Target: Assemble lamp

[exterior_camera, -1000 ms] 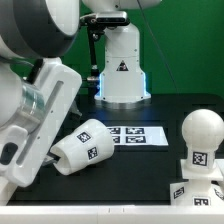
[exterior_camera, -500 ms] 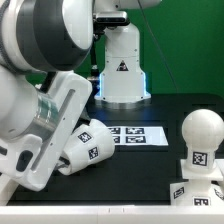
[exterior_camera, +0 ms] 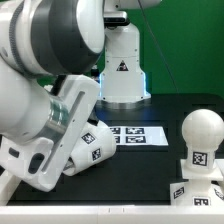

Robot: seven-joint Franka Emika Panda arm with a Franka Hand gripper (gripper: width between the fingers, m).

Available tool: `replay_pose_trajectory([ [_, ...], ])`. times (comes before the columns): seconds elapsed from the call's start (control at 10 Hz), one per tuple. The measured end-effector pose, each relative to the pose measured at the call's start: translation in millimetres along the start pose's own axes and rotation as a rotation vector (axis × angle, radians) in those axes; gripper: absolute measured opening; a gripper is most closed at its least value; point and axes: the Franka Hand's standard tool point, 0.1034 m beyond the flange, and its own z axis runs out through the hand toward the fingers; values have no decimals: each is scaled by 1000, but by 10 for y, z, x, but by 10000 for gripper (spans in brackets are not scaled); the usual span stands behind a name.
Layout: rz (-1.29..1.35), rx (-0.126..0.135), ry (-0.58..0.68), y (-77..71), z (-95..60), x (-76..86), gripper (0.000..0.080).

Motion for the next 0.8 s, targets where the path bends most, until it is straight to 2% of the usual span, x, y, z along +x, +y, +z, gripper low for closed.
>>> replay_pose_trajectory([
  [0.2, 4, 1, 4, 12, -3, -25, 686],
  [0.3, 4, 1, 4, 13, -4, -26, 499],
  [0.4, 4, 2, 4, 14, -5, -29, 499],
  [0.5, 3, 22, 2, -43, -11, -39, 304],
  [0.6, 2, 46, -2, -101, -7, -52, 173],
  [0.8, 3, 51, -3, -111, -5, -60, 170],
])
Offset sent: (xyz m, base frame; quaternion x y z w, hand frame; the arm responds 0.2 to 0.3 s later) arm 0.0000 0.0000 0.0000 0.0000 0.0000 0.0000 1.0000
